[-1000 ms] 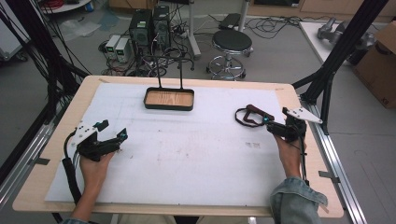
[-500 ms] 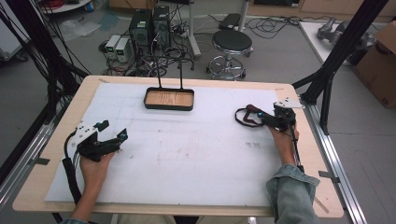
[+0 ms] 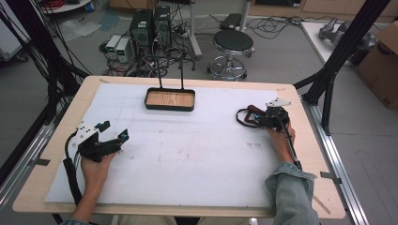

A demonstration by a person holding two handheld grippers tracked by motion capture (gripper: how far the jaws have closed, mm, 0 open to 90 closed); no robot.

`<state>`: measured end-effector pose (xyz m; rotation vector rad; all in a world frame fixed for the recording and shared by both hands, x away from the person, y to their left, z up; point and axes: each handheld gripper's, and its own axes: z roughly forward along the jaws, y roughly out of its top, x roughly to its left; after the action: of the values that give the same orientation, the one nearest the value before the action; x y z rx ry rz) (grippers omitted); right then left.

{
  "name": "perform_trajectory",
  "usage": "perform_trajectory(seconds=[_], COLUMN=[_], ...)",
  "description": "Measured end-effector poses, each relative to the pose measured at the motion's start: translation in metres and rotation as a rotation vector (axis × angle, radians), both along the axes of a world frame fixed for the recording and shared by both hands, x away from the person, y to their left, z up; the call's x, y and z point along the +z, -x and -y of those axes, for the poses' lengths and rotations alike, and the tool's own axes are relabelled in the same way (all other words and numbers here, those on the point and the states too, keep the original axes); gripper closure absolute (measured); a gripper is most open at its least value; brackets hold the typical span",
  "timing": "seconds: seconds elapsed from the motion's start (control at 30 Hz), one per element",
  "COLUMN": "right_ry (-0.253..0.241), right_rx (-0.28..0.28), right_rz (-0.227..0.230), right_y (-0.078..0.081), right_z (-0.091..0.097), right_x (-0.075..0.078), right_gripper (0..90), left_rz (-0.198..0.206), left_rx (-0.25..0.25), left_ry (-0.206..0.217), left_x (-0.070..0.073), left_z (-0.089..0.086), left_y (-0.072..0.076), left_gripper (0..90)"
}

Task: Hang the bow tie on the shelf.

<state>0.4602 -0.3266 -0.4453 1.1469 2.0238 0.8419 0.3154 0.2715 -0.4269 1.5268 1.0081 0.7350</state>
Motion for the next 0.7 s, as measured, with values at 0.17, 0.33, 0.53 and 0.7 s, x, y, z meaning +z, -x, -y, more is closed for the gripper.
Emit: perform_trajectory(seconds=[0.17, 0.33, 0.53, 0.7], right_ry=[0.046, 0.059, 0.073, 0.066], right_rx=[0.017, 0.025, 0.041, 0.053], right_rz=[-0.016, -0.033, -0.029, 0.001], right_y=[-0.003, -0.003, 0.000, 0.004], right_z=[-0.005, -0.005, -0.006, -0.007], right_x=[0.000, 0.000, 0.005, 0.012], right_gripper=[54.9, 67.0, 73.5, 74.4], left_rz=[-0.001, -0.003, -0.002, -0.002], left_rx=[-0.002, 0.002, -0.002, 0.002], left_ry=[-0.002, 0.002, 0.000, 0.006], left_x=[0.000, 0.000, 0.000, 0.000], left_z=[0.000, 0.000, 0.000, 0.000], left_y=[0.000, 0.001, 0.000, 0.000], left_gripper=[17.4, 17.3, 17.4, 17.4])
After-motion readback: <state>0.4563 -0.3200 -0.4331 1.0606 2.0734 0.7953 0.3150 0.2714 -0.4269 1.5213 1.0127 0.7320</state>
